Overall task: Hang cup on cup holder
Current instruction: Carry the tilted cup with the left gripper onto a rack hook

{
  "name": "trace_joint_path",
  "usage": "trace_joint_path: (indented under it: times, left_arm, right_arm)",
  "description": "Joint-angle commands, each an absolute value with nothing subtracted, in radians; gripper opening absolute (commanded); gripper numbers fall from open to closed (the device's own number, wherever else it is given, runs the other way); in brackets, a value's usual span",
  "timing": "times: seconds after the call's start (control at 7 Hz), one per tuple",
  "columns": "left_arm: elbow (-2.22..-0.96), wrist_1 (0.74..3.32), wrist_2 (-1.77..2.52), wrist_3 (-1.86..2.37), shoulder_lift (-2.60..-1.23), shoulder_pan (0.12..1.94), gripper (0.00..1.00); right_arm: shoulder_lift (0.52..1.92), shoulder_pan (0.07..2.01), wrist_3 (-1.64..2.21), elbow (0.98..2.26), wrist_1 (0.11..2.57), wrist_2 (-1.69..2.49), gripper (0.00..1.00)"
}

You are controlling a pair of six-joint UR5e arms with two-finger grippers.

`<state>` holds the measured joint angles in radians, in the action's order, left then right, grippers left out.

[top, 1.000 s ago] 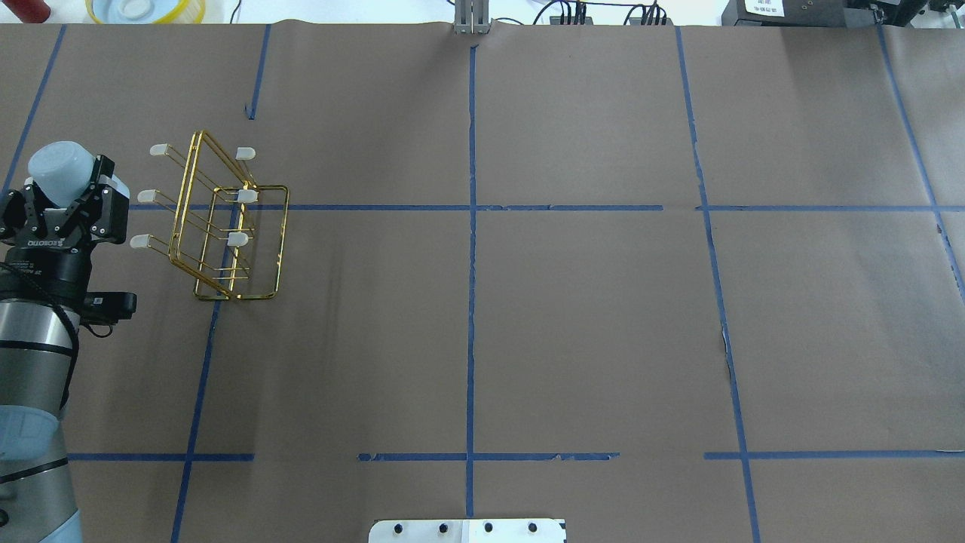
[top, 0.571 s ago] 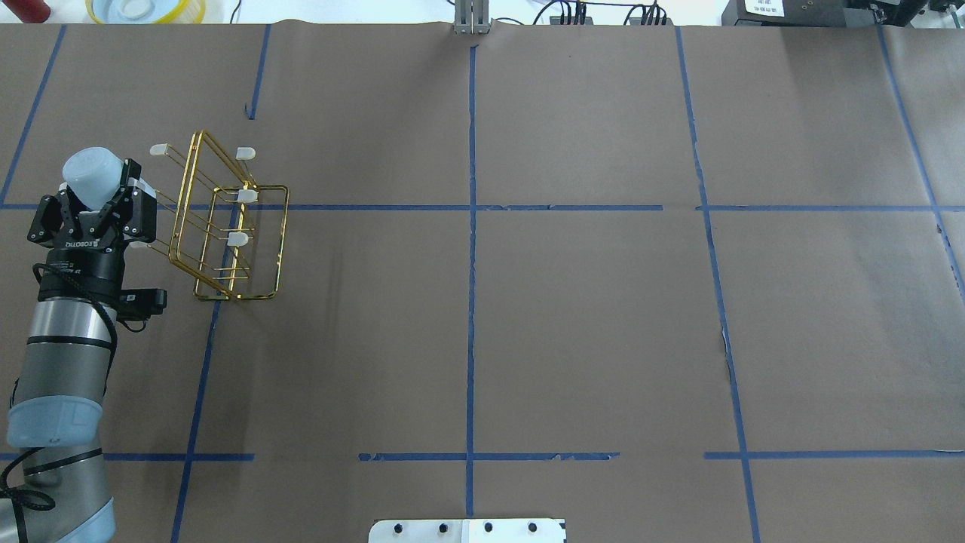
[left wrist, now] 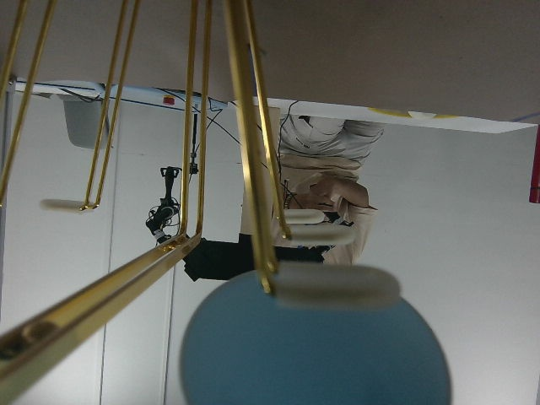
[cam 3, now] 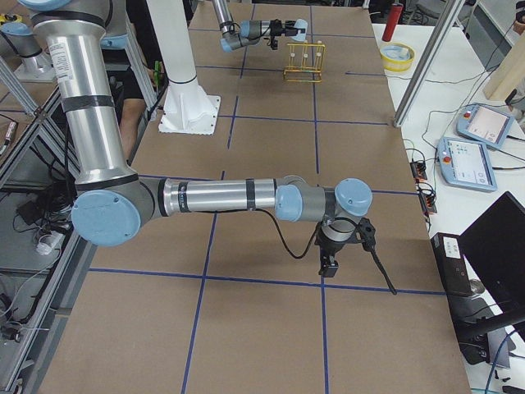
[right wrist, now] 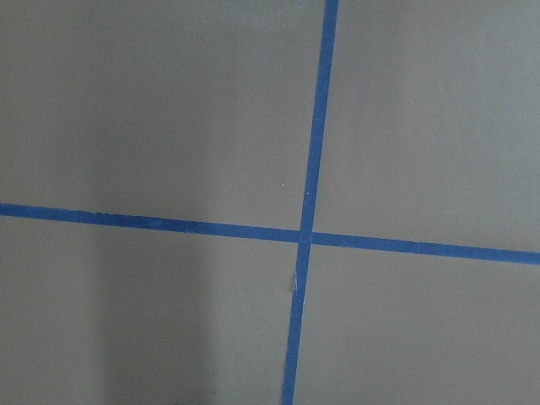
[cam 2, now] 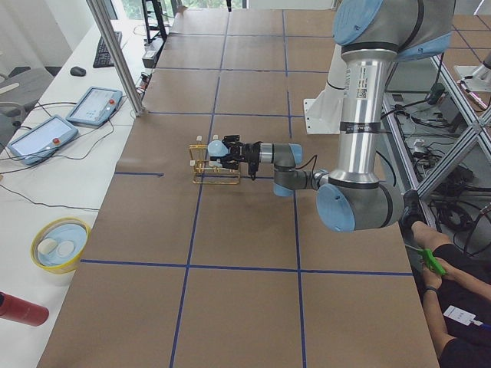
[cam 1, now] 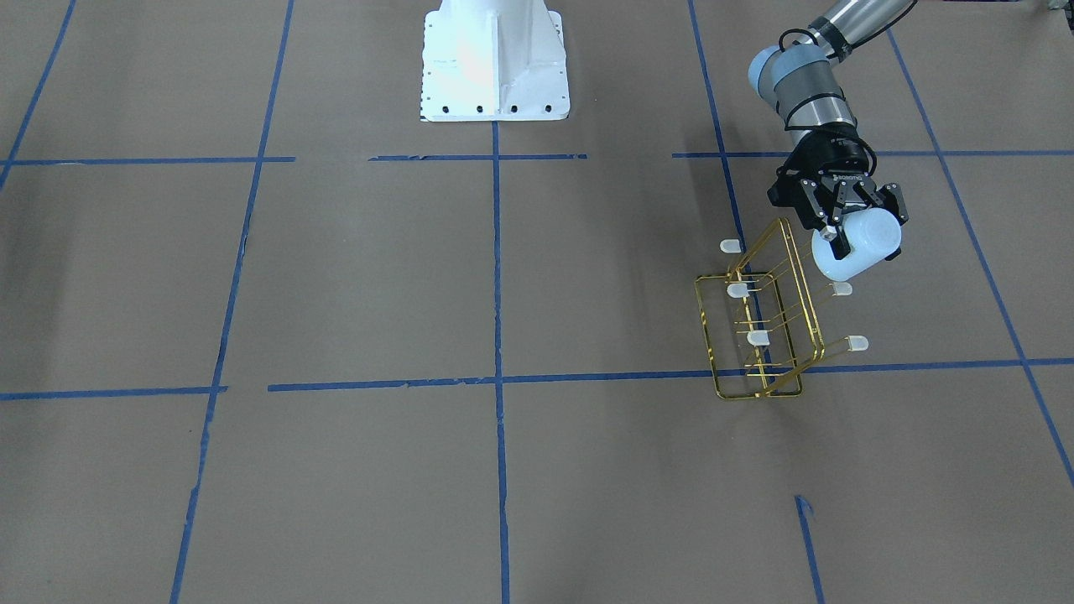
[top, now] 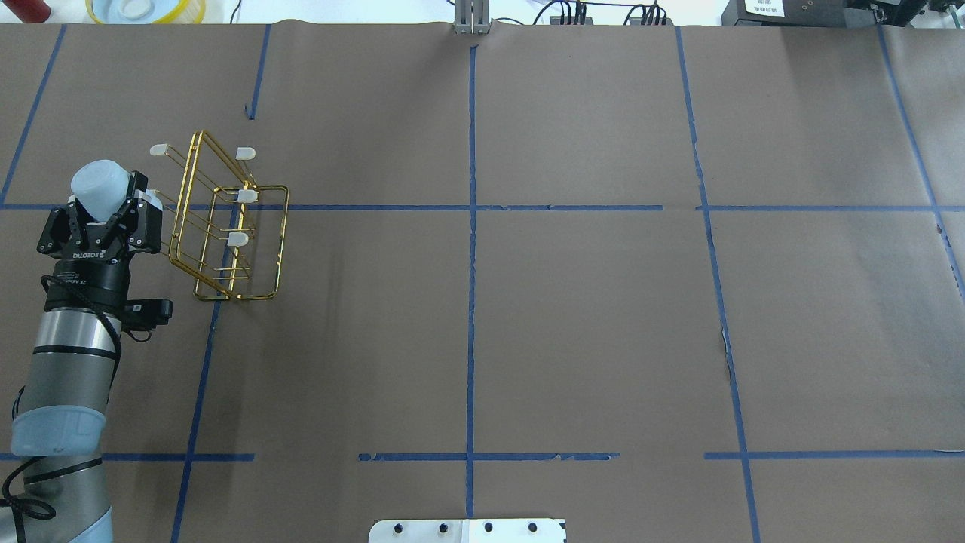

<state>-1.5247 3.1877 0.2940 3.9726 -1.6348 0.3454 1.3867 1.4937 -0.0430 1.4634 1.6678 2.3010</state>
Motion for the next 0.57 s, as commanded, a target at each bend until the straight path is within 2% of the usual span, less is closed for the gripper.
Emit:
trace_joint_path:
  times: [0.0,0.14,0.29,0.43]
  left_arm:
    - [-1.525,3.188,0.29,3.975,-1.631,0.324,0.0]
    - [-1.523,3.188,0.29,3.975,-1.631,0.319,0.0]
    - [-1.523,3.186,0.288,3.975,-1.631,0.318,0.11]
    - [-1.523,3.183,0.288,3.975,-1.618,0.318,0.54]
  right_arm:
    - [1.387,1.494,-0.043,1.463,1.669,2.301,1.0]
    - [1.387,1.494,-0.043,1.463,1.669,2.301,1.0]
    - [1.387,1.493,-0.043,1.463,1.667,2.301,1.0]
    - [1.387,1.494,-0.043,1.463,1.669,2.301,1.0]
